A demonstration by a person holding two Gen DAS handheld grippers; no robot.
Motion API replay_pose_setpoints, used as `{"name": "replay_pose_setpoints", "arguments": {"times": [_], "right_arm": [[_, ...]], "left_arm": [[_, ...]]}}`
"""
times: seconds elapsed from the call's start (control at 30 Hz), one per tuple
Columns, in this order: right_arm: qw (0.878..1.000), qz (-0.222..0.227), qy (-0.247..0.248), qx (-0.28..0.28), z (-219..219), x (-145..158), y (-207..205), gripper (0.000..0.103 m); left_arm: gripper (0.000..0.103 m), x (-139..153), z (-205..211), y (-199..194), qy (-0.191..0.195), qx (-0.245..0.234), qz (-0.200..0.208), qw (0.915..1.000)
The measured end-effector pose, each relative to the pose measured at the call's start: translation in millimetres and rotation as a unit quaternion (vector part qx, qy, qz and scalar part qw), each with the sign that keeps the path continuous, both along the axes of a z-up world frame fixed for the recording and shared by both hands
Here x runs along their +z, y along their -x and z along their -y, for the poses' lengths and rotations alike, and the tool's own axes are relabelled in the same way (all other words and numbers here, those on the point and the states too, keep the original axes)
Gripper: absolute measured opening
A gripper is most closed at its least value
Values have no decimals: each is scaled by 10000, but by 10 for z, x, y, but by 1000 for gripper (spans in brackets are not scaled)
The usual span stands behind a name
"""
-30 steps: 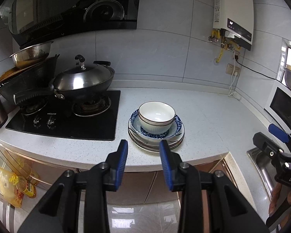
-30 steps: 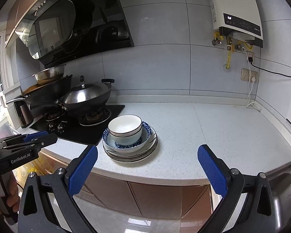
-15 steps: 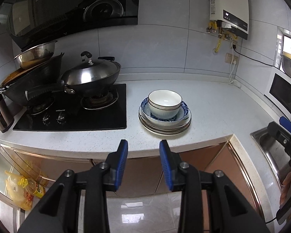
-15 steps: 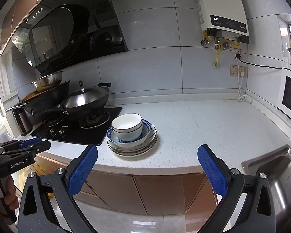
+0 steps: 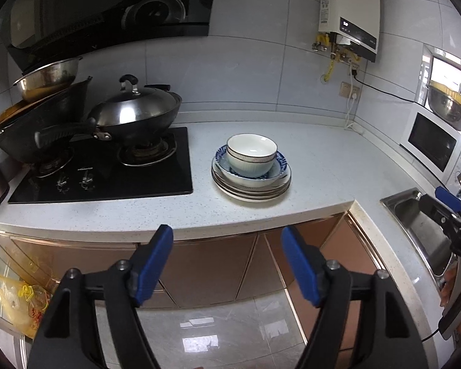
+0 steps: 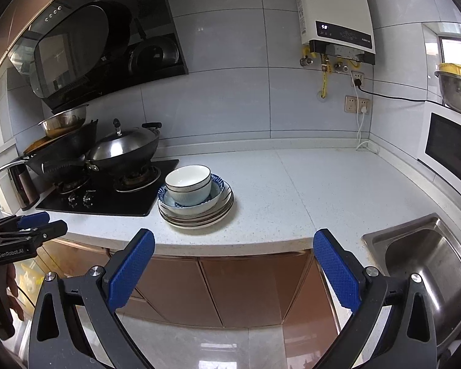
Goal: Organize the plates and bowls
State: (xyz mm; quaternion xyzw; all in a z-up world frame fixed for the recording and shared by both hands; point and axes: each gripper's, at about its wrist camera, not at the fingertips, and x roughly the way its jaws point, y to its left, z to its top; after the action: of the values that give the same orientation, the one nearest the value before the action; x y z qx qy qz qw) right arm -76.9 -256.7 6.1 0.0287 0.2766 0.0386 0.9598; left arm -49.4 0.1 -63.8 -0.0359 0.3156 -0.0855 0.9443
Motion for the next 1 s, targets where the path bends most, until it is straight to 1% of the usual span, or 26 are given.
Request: {"name": "replay_pose_setpoints", "arguments": {"times": [0.23,0.4,0.53,0.6,0.7,0.77,0.9,1.0], "right_arm": [[9996,32,67,260,47,13,9,102],[9990,28,14,452,130,-12,25,102],[9982,52,-24,590,192,-31,65,102],[9978,75,-37,651,221,-36,95,102],[9976,75,-9,683,254,-50,136,102],[9979,74,30,647,264,-61,159,102],[9987,71,151,485,256,-72,202,102],[9990,47,238,373,212,-75,195,102]], "left_arm": [[73,71,-11,195,-13,307,58,9995],[73,74,4,308,12,581,-16,9983],[73,52,-59,423,284,826,-166,9960],[73,55,-82,495,225,1005,-179,9945],[72,69,-135,613,318,1100,-86,9934],[72,63,-168,654,219,1129,-17,9934],[72,34,-210,724,-109,1134,193,9933],[72,8,-276,683,-72,1022,197,9945]]}}
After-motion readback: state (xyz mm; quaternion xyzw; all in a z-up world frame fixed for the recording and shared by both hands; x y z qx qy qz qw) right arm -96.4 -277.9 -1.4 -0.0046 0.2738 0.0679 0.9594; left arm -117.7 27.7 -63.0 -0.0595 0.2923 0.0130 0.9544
